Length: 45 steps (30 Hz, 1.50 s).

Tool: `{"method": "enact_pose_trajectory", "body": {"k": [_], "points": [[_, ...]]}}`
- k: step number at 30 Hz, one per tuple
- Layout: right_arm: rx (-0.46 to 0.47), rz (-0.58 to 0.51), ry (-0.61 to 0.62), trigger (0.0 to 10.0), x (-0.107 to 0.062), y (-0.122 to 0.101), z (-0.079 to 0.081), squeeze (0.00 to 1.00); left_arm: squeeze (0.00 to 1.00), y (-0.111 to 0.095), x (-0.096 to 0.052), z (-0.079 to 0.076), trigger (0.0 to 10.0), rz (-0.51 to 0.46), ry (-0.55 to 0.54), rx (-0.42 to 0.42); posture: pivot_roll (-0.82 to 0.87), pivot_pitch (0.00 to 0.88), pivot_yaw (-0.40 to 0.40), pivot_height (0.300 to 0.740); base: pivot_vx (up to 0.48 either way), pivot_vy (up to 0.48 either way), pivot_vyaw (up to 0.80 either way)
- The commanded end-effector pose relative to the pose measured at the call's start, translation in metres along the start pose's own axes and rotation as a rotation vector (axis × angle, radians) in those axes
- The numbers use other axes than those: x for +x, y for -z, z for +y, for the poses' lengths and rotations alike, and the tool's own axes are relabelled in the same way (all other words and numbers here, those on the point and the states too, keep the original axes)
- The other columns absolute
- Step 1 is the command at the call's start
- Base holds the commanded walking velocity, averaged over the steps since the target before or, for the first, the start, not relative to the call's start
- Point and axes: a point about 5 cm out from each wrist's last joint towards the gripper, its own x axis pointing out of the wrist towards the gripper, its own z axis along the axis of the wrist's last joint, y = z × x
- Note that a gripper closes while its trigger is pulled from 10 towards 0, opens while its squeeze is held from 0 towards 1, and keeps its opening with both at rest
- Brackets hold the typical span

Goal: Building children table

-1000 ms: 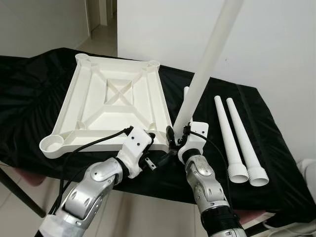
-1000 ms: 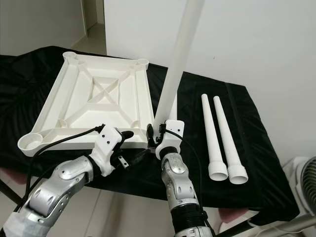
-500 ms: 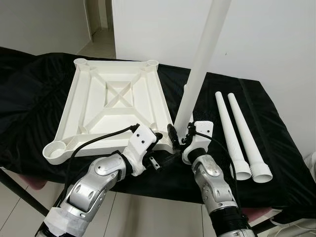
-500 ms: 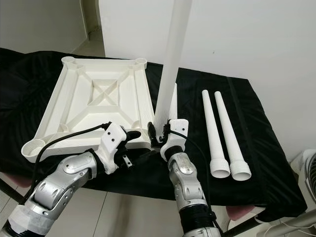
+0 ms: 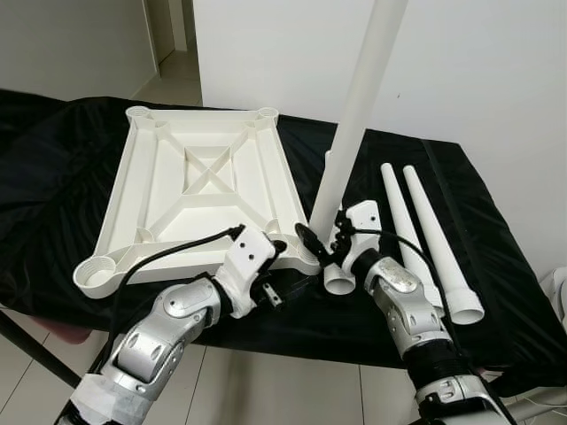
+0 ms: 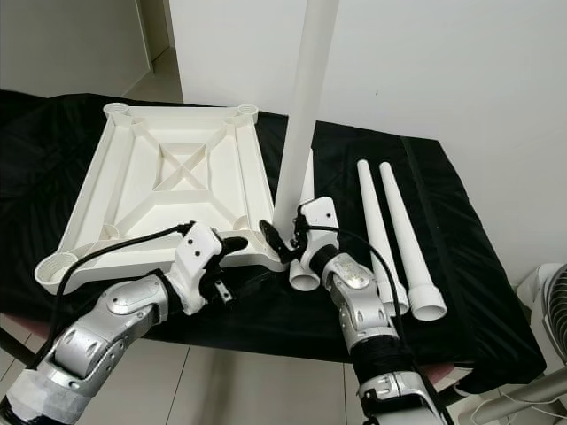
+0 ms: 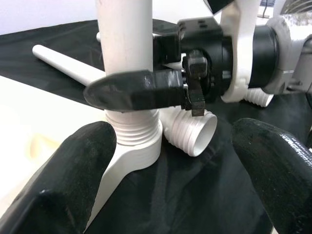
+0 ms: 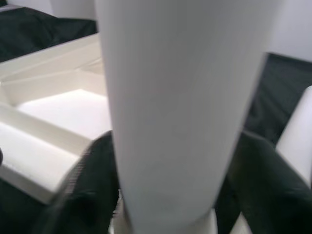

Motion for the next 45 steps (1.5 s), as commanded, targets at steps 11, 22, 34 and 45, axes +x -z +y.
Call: {"method": "enact_pose_trajectory", "body": {"k": [11, 22, 34, 45], "points": [[0.061, 0.02, -0.024, 10.0, 0.003, 0.006, -0.005, 0.0, 0.0, -0.004, 0.005, -0.012, 10.0, -0.029, 0.133, 0.008, -0.06, 0.0, -0.049, 0.74, 0.0, 0.0, 0.0], [0.076, 0.014, 0.061, 10.0, 0.002, 0.001, -0.002, 0.0, 0.0, -0.003, 0.007, -0.019, 10.0, -0.039, 0.14, -0.014, -0.07, 0.0, -0.064, 0.74, 0.0, 0.0, 0.0], [0.211, 0.005, 0.524, 10.0, -0.008, 0.004, 0.022, 0.0, 0.0, -0.003, 0.003, -0.012, 10.0, -0.04, 0.11, -0.004, -0.07, 0.0, -0.066, 0.74, 0.0, 0.0, 0.0], [0.198, -0.004, 0.651, 10.0, -0.018, -0.001, 0.029, 0.0, 0.0, -0.003, 0.005, -0.011, 10.0, -0.041, 0.119, 0.006, -0.07, 0.0, -0.059, 0.74, 0.0, 0.0, 0.0]]}}
